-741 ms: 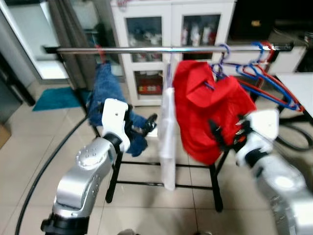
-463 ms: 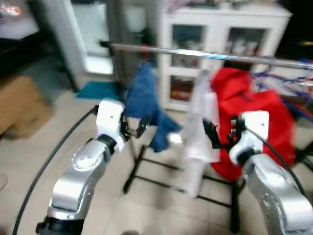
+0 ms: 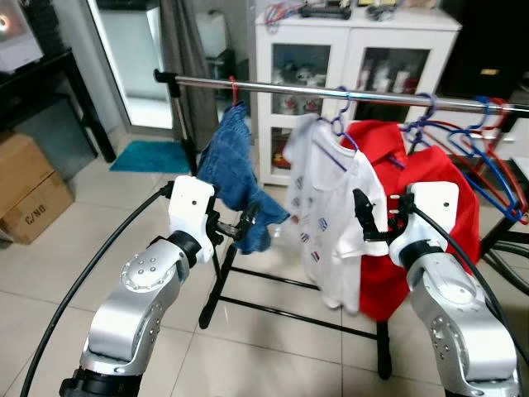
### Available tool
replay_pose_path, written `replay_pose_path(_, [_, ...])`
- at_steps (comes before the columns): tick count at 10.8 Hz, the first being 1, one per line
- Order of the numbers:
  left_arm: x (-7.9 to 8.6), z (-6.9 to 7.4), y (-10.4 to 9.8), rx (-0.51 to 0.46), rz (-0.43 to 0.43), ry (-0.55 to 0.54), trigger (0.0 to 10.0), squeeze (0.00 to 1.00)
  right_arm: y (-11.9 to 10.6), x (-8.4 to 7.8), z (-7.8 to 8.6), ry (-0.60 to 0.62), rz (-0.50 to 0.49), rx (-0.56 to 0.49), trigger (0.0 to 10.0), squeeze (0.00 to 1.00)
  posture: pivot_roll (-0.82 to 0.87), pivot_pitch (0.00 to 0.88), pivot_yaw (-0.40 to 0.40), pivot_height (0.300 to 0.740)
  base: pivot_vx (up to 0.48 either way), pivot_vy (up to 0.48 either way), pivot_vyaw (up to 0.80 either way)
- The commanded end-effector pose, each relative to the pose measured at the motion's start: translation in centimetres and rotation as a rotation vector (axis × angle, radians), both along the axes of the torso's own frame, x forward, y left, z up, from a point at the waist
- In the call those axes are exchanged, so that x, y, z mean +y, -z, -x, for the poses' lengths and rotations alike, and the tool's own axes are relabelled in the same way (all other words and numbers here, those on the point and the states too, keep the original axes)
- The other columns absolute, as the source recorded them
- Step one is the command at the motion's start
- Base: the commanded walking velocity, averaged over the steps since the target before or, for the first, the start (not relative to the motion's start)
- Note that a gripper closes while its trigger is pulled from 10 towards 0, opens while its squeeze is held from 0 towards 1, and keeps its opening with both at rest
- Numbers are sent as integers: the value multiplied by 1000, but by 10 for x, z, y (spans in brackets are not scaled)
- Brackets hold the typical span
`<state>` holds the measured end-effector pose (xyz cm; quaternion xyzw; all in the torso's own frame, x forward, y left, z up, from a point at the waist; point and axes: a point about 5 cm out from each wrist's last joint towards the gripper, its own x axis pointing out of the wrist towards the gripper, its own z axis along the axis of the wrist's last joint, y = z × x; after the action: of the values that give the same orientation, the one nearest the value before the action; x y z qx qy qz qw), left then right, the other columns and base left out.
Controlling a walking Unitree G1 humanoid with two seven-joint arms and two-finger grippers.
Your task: Hang hanger
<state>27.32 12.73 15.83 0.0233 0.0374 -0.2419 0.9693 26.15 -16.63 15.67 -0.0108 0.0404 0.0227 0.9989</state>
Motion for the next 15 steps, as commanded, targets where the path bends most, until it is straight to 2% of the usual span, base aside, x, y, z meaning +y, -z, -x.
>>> replay_pose_path(1, [3,0,0,-7,-3,-11,10000,1000,-2,1,-4,3,-4,-4,10000,1000,115,0,38,740,259,0,0])
replay_pose_path(3, [4,0,2,-6,3,-22,10000,1000,2,-3,-2,54,-29,-11,10000,1000,116,0,31,740,246,0,0])
replay_pose_path(6, [4,2,2,-6,5,-17,10000,1000,3,0,0,35,-56,11,10000,1000,116,0,26,740,160,0,0])
replay_pose_path(7, [5,2,2,-8,4,-18,10000,1000,5,1,0,35,-59,19,10000,0,116,0,26,740,244,0,0])
replay_pose_path(11, [6,4,2,-17,24,-28,10000,1000,9,3,1,32,-68,32,10000,0,122,0,13,740,269,0,0])
replay_pose_path(13, [6,4,4,-16,31,-34,10000,1000,11,2,1,36,-112,58,10000,0,120,0,13,740,272,0,-734])
replay_pose_path(14, [6,4,4,-17,32,-32,10000,1000,11,2,1,37,-99,56,10000,0,116,0,14,740,292,0,-769])
replay_pose_path(15, [6,4,2,-32,48,-37,10000,1000,12,4,1,13,-35,62,10000,0,114,0,15,740,304,0,0])
